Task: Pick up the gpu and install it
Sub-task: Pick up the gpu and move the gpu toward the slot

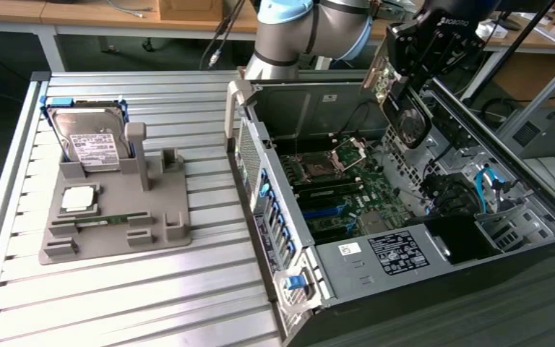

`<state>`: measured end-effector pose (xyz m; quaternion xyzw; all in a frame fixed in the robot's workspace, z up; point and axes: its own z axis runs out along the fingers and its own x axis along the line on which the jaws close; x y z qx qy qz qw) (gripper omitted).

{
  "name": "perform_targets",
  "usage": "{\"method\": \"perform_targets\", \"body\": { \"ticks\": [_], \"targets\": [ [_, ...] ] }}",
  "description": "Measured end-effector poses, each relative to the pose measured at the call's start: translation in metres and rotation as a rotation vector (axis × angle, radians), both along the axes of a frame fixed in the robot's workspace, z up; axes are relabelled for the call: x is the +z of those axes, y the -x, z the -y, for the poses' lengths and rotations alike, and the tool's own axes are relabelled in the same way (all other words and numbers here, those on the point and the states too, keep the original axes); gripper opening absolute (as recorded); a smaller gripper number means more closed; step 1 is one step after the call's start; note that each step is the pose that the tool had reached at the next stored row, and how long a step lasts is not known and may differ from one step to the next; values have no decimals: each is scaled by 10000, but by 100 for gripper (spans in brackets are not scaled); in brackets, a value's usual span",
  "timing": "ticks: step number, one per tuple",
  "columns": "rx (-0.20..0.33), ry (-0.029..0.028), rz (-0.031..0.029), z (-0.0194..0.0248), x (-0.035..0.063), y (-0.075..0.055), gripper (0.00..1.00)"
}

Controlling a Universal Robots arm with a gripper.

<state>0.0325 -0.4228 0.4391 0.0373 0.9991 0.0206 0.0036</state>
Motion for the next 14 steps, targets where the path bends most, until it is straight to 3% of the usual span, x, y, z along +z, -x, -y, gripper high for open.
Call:
{"method": "perform_targets", "body": {
  "ticks": [14],
  "targets": [
    [0,13,-9,0,-158,-96,27]
  ]
}}
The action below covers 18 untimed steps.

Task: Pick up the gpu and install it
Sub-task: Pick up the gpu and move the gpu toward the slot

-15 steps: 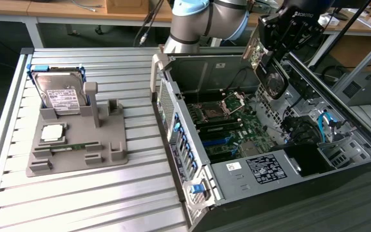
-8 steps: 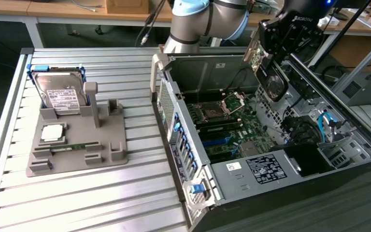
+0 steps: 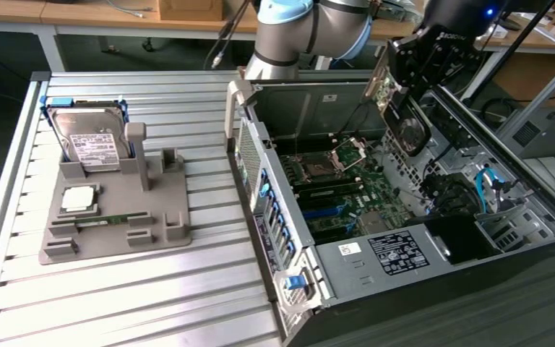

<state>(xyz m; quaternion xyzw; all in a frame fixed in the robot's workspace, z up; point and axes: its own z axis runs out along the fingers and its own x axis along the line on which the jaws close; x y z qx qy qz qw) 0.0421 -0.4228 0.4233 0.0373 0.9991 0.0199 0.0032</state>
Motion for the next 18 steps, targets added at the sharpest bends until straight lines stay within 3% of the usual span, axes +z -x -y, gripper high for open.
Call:
{"method": "perform_targets", "body": {
  "ticks": [18],
  "targets": [
    [0,0,-1,0,-145,-53,27]
  ]
}}
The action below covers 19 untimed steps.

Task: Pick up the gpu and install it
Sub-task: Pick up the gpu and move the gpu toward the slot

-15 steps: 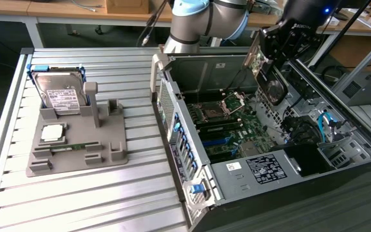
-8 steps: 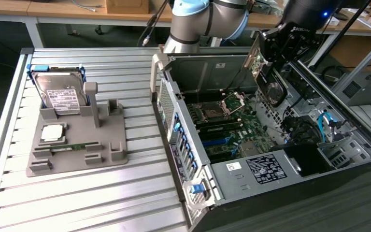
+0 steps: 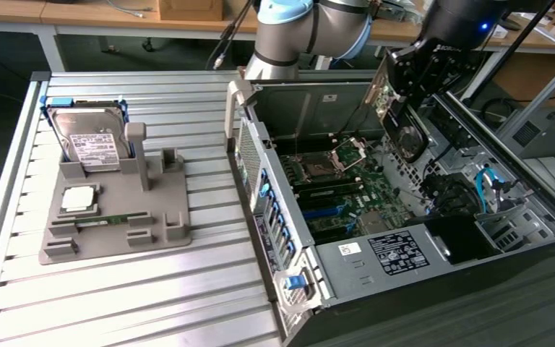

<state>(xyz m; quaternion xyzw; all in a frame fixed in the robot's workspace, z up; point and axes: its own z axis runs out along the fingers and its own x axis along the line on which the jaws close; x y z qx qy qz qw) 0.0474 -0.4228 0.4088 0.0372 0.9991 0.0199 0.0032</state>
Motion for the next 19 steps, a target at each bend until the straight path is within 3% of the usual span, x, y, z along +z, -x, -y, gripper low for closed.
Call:
{"method": "perform_targets", "body": {
  "ticks": [19],
  "targets": [
    [-1,0,-3,0,-131,-66,27]
  ]
}}
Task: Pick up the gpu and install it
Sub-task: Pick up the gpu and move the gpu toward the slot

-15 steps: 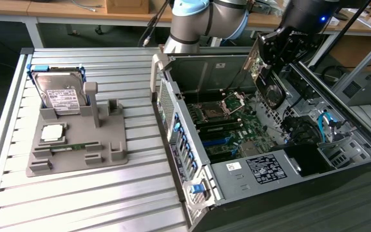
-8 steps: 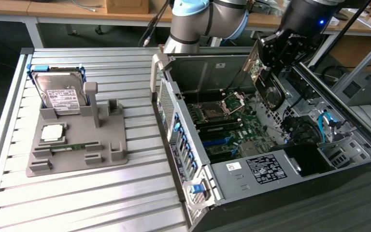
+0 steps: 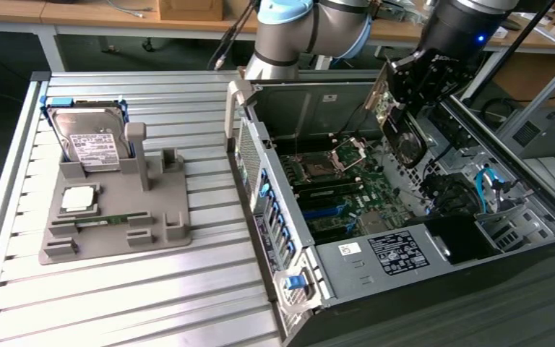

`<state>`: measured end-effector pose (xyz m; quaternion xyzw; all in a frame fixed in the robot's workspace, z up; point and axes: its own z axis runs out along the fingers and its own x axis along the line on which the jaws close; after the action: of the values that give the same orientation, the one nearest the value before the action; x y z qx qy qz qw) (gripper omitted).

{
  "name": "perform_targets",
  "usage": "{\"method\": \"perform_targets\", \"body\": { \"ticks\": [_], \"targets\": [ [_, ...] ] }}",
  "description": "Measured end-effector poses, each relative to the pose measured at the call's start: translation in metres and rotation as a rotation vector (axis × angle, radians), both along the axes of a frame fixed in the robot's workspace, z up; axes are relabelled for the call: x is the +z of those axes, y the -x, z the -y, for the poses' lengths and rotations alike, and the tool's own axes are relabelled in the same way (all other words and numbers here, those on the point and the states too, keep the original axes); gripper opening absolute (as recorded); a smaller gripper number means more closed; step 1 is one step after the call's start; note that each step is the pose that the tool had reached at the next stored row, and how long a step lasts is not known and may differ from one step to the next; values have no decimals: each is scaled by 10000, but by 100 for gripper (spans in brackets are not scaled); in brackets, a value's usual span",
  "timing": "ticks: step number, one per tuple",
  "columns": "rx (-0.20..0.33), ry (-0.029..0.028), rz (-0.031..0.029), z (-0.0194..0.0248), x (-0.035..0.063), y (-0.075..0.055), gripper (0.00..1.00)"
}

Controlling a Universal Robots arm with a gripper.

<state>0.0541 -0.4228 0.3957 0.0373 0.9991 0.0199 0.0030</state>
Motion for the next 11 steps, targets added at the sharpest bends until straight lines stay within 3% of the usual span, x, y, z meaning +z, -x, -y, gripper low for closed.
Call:
{"method": "perform_targets", "body": {
  "ticks": [11],
  "targets": [
    [1,4,-1,0,-59,-66,27]
  ]
}}
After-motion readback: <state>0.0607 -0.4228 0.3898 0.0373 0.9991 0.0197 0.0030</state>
